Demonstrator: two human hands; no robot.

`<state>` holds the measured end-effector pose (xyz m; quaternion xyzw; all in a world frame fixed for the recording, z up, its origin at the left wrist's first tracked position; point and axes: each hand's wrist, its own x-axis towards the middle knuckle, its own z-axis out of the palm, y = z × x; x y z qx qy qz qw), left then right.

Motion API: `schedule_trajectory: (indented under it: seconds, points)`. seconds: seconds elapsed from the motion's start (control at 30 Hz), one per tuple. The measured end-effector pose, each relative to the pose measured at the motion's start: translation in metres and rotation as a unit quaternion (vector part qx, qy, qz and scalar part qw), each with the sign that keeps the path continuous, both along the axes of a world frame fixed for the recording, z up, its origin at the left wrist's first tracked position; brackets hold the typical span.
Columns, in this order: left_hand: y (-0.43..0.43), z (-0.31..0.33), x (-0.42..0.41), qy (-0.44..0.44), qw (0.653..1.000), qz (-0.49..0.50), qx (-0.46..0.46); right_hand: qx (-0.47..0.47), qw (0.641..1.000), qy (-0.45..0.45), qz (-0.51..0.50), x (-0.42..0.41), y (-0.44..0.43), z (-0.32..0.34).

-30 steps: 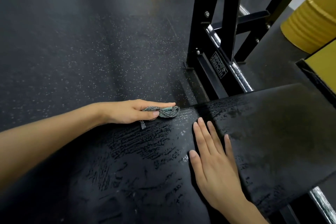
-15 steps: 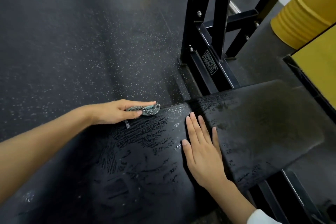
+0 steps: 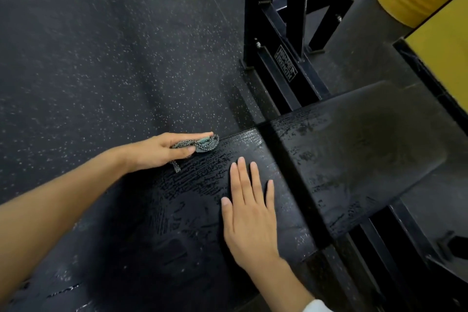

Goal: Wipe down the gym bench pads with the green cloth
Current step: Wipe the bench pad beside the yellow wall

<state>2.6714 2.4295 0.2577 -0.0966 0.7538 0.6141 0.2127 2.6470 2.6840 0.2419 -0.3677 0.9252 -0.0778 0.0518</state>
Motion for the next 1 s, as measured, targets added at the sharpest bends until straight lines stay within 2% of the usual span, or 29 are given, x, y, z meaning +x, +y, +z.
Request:
schedule_trajectory:
  seconds: [0.2, 0.57, 1.0]
  points:
    - [-0.001, -0.002, 0.002, -0.006, 1.000, 0.011, -0.005, 0.020, 0.998, -0.004, -0.059, 0.020, -0.011, 0.002]
    - [0.000, -0.004, 0.002, 0.013, 1.000, 0.003, -0.015, 0.044, 0.997, 0.003, -0.070, 0.020, -0.014, 0.001]
    - [0.001, -0.011, 0.002, 0.020, 0.999, 0.019, 0.026, 0.038, 0.995, -0.030, -0.084, 0.020, -0.014, 0.007]
